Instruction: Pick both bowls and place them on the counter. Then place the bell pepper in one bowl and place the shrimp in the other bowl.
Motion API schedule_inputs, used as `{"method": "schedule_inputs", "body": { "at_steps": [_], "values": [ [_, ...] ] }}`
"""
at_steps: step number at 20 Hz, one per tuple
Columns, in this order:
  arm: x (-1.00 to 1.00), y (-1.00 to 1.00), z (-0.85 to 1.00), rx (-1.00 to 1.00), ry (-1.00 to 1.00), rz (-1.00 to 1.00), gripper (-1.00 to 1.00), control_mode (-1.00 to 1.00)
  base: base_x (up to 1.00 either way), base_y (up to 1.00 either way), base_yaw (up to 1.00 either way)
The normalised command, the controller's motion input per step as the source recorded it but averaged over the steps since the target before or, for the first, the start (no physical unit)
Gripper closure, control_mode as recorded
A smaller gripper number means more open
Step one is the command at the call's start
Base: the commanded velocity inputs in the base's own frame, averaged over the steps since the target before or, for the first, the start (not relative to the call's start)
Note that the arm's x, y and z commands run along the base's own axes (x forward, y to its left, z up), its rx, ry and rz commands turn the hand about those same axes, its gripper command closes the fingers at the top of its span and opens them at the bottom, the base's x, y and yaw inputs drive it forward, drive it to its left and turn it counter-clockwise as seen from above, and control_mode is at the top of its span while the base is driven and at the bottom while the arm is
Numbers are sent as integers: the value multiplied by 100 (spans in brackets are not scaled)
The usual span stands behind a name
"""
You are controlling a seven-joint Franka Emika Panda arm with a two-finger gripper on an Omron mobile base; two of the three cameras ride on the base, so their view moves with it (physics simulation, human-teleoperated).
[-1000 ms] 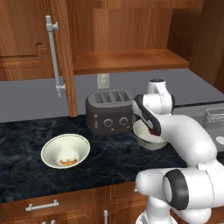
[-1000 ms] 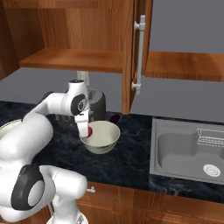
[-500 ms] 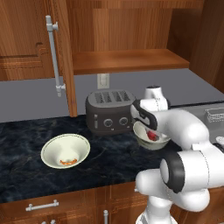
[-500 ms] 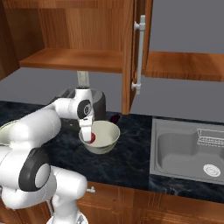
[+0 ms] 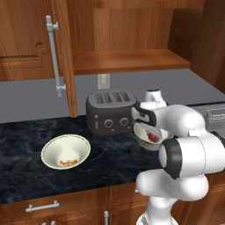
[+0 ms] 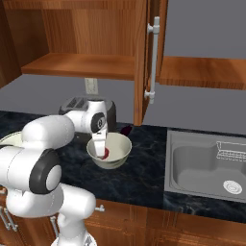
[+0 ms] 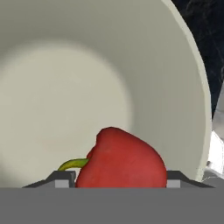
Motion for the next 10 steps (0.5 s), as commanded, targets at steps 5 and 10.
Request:
{"method": "schedule_inputs", "body": {
  "at_steps": [5,10],
  "values": [
    [5,-7,-12,0,0,0,100,-100,0,0,0],
    [0,0,0,0,0,-3,-100,-100,0,0,0]
  ]
}}
